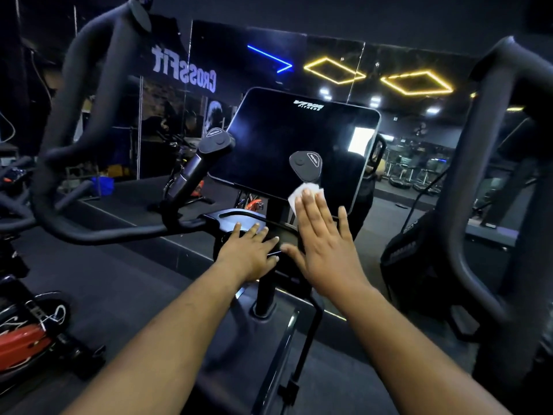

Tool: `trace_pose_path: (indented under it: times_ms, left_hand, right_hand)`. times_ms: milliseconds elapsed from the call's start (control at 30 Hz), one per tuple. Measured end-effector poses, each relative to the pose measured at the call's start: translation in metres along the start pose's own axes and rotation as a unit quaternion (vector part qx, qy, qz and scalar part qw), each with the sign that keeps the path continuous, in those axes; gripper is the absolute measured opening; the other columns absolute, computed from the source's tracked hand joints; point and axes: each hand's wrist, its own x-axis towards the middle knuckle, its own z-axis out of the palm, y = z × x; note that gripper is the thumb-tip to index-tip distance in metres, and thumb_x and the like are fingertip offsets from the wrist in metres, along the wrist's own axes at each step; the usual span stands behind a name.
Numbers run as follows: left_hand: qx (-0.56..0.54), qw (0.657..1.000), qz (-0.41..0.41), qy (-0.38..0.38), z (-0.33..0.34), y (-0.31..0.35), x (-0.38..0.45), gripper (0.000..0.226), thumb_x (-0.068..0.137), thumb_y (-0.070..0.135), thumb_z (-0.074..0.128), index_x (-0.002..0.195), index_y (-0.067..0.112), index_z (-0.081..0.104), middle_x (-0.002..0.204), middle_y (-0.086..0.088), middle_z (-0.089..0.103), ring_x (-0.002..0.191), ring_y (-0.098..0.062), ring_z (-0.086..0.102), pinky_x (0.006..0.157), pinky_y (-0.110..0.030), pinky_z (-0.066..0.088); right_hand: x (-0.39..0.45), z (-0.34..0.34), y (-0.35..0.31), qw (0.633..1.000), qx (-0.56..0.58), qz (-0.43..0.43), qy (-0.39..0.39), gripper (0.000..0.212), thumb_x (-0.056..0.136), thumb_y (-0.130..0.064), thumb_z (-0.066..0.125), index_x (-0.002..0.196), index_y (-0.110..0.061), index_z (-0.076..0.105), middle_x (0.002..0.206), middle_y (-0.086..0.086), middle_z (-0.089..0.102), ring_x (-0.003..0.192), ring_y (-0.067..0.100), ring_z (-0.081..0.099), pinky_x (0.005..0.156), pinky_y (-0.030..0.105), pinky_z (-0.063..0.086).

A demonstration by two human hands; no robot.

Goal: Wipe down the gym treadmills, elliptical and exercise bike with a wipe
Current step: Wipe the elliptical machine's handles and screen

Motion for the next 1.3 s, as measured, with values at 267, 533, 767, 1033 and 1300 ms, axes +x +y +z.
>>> trace_pose_path:
  times_ms: [267,533,767,1033,1300]
  left_hand:
    - [-0.003,1.0,-0.004,-0.007,0.001,-0.002,0.001,0.066,0.103,0.062,0.021,0.163,0.035,0.013,0.172,-0.001,0.008,0.158,-0.022,0.0,0.125,-0.055,-0.004]
    - [-0.013,1.0,-0.005,-0.011,0.003,-0.002,0.005,0.066,0.103,0.063,0.023,0.162,0.035,0.012,0.171,-0.001,0.011,0.158,-0.021,0.001,0.126,-0.054,-0.002]
    - [-0.018,1.0,-0.001,-0.024,0.002,-0.003,0.007,0.065,0.103,0.062,0.022,0.162,0.037,0.012,0.171,0.0,0.011,0.158,-0.02,0.001,0.126,-0.053,-0.003]
    - [-0.024,0.999,-0.006,-0.037,-0.005,0.0,0.006,0.065,0.104,0.061,0.025,0.162,0.037,0.009,0.171,0.001,0.009,0.158,-0.018,0.001,0.126,-0.049,-0.002]
    - [-0.028,0.999,-0.005,-0.026,-0.003,0.0,0.005,0.065,0.104,0.063,0.025,0.162,0.037,0.01,0.171,0.001,0.011,0.158,-0.019,0.005,0.127,-0.049,0.001]
  right_hand:
    - [-0.012,-0.001,-0.016,0.999,-0.01,-0.003,-0.033,0.079,0.103,-0.059,0.029,0.163,-0.015,0.002,0.169,-0.002,-0.015,0.156,0.02,-0.015,0.124,0.057,0.012]
    - [-0.002,0.005,-0.017,0.96,0.271,0.069,0.03,0.072,0.107,-0.042,0.036,0.159,-0.021,-0.008,0.166,-0.008,-0.02,0.155,0.013,-0.014,0.127,0.045,0.012]
    - [-0.026,-0.001,-0.029,0.912,0.397,0.1,0.027,0.069,0.108,-0.039,0.038,0.158,-0.026,-0.009,0.168,-0.007,-0.018,0.154,0.006,-0.014,0.123,0.018,-0.002]
    - [0.012,-0.012,-0.013,0.807,0.553,0.209,-0.002,0.07,0.106,-0.036,0.048,0.163,-0.023,0.009,0.168,-0.009,0.016,0.151,0.0,0.014,0.126,0.027,0.013]
    - [-0.037,0.003,-0.018,0.784,0.602,0.153,0.0,0.067,0.101,-0.033,0.058,0.158,-0.029,0.023,0.159,-0.015,0.035,0.149,0.003,0.028,0.123,0.033,0.026]
